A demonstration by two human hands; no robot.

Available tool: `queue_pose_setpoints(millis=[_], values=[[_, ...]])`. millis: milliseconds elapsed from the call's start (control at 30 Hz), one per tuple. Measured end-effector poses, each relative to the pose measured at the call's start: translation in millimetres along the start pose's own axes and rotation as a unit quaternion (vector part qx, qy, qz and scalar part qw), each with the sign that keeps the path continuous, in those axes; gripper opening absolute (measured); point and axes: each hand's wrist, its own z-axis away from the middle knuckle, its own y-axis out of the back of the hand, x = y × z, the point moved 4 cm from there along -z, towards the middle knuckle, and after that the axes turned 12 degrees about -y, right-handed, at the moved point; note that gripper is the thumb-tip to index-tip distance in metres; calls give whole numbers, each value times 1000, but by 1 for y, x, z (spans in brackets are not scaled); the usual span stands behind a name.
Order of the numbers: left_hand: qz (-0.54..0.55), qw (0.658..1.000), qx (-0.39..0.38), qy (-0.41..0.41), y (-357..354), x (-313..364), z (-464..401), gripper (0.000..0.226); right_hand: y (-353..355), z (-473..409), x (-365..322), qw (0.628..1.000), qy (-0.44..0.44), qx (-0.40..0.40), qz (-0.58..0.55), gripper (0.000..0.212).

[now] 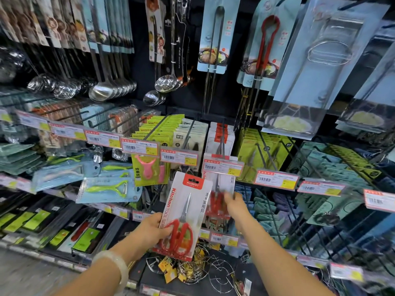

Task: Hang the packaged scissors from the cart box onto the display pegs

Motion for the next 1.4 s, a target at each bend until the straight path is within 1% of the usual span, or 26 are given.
queue_pose_setpoints(millis=[67,100,133,167,200,233,267,300,333,400,467,567,633,667,700,767,800,833,900,933,1033,1167,1267,1300,1367,1400], values=[[-2,1000,-2,0,-1,-2,-1,18,8,2,-1,993,-30,96,58,66],[-6,1000,-4,-1,-2,-3,-2,17,8,8,0,991,-32,110,70,66],[-10,1000,-6,-2,-4,-4,-3,16,7,15,1,994,-18,89,59,64],[-16,1000,-8,0,-4,-5,-3,15,2,21,7,999,-6,29,19,60],[-24,1000,-11,4,-6,-7,-6,17,-5,32,14,998,-12,-56,-33,56],[-32,999,-13,10,-7,-10,-9,21,-11,45,21,989,-21,-137,-56,51],[-35,999,-14,13,-9,-11,-12,25,-17,58,27,979,-15,-197,-46,43],[-37,999,-12,16,-12,-13,-15,26,-20,68,34,974,-8,-227,-9,35],[-42,999,-11,17,-16,-13,-17,26,-22,72,39,972,2,-232,24,27],[-48,999,-12,9,-25,-11,-21,30,-23,73,46,978,19,-204,39,22],[-53,999,-9,0,-35,-5,-23,35,-20,70,44,985,25,-167,15,21],[-96,994,35,-35,-44,15,-26,36,-9,65,29,993,60,-102,14,27],[-99,991,58,-65,-49,31,-28,34,-2,63,18,995,75,-68,27,32],[-88,991,64,-76,-50,37,-31,32,1,61,12,994,84,-58,33,32],[-78,991,68,-82,-50,43,-34,30,4,61,5,993,99,-50,34,26],[-83,990,70,-87,-49,51,-43,26,10,61,-9,990,132,-39,30,4],[-91,989,69,-90,-48,54,-48,25,12,61,-15,989,142,-33,23,6],[-98,989,69,-91,-47,56,-52,22,14,57,-18,989,141,-26,21,12],[-111,988,66,-90,-45,56,-57,16,12,54,-19,991,130,-19,31,15],[-114,987,64,-91,-45,53,-59,17,11,52,-15,991,127,-17,39,15],[-128,986,55,-96,-49,48,-57,33,6,46,-3,993,103,-18,49,11],[-155,980,50,-113,-54,48,-61,34,7,43,-1,995,96,-10,35,12],[-172,978,54,-104,-57,48,-72,33,9,35,-7,996,90,1,26,14],[-180,978,55,-94,-58,49,-76,36,9,32,-9,995,90,5,48,12],[-211,974,57,-64,-62,47,-82,48,12,25,-11,988,84,30,129,38],[-234,970,58,-41,-65,45,-84,55,13,22,-10,982,77,43,166,47]])
